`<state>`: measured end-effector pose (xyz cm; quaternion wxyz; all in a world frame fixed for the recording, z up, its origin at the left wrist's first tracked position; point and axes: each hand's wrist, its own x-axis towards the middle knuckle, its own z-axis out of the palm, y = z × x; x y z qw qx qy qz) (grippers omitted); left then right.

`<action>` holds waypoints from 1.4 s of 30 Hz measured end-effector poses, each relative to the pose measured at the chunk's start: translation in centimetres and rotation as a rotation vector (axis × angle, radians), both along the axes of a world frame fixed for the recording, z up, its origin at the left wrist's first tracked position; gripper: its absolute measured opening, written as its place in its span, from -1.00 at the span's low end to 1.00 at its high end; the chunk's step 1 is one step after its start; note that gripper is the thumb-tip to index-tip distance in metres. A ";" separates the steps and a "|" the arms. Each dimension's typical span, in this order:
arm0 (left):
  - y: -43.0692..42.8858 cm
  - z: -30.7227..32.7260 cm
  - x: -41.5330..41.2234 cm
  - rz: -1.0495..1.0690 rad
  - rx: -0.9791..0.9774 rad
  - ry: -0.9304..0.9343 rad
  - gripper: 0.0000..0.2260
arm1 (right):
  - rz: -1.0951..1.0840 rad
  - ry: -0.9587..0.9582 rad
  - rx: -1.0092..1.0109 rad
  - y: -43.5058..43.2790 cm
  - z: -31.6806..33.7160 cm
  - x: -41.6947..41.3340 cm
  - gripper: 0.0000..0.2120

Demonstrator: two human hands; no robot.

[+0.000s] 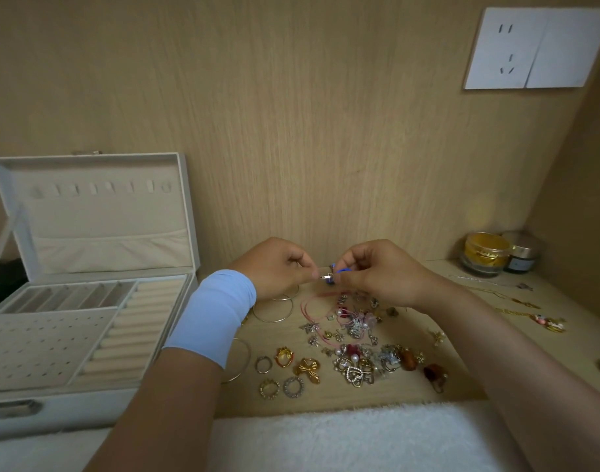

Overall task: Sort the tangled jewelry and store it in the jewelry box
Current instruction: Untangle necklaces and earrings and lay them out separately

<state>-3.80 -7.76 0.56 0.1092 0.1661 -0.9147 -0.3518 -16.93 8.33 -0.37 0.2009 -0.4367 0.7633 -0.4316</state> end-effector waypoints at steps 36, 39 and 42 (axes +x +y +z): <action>3.2 3.9 -0.2 -0.014 0.729 0.500 -0.89 | 0.080 -0.113 -0.231 -0.3 2.1 1.7 -0.75; 3.6 4.6 -0.3 -0.023 0.829 0.588 -0.89 | 0.218 -0.205 -0.243 -0.2 2.8 2.8 -0.79; 3.3 5.2 0.0 -0.022 0.915 0.711 -0.87 | 0.219 -0.248 -0.221 -0.1 2.6 2.8 -0.81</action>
